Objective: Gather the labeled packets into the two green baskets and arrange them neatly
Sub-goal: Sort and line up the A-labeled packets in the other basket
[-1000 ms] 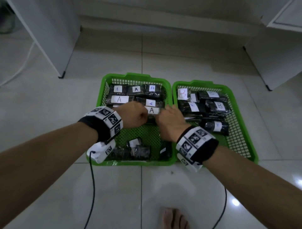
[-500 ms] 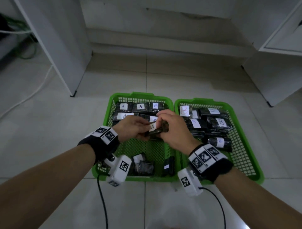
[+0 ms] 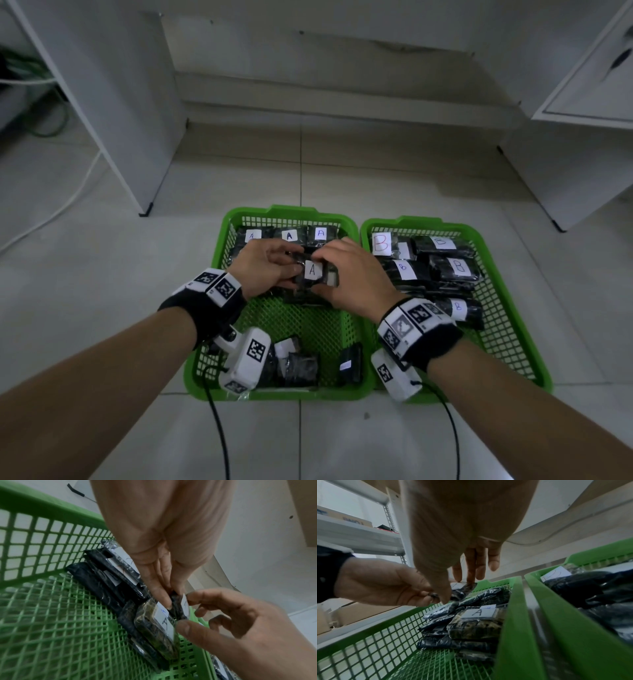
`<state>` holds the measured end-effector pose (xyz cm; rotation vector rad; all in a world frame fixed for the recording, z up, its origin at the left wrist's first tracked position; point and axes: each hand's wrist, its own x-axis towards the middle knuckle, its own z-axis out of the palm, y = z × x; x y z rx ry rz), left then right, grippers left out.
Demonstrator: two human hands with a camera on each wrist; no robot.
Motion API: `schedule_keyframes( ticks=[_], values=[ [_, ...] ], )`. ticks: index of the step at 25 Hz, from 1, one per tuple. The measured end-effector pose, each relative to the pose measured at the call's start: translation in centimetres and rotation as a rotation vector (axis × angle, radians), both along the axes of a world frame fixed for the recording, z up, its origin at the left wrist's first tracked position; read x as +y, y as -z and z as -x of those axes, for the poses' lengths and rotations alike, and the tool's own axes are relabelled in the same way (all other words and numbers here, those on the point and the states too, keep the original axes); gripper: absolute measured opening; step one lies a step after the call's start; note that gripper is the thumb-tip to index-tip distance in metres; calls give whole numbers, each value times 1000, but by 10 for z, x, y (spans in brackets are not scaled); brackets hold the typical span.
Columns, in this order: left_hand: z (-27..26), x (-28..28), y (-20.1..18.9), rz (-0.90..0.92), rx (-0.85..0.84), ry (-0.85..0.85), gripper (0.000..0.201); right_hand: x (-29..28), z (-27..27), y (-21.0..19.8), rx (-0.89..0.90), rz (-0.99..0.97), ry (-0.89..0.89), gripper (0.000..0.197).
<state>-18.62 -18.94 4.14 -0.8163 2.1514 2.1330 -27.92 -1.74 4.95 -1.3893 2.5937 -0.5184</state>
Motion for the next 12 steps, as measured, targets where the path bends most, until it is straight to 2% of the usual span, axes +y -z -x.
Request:
schedule_keyframes(
  ticks=[1, 4, 6, 8, 12],
  values=[
    [1, -5, 4, 86, -7, 10, 37, -6, 3, 1, 31, -21, 9, 47],
    [0, -27, 9, 664, -3, 43, 26, -24, 12, 2, 133, -142, 43, 39],
    [-5, -37, 10, 981, -17, 131, 25, -32, 11, 3, 160, -184, 27, 31],
    [-9, -42, 14, 1122, -79, 228, 25, -40, 9, 6, 141, -208, -4, 26],
    [-12, -40, 16, 1137, -141, 291, 25, -47, 14, 12, 119, -203, -4, 8]
  ],
)
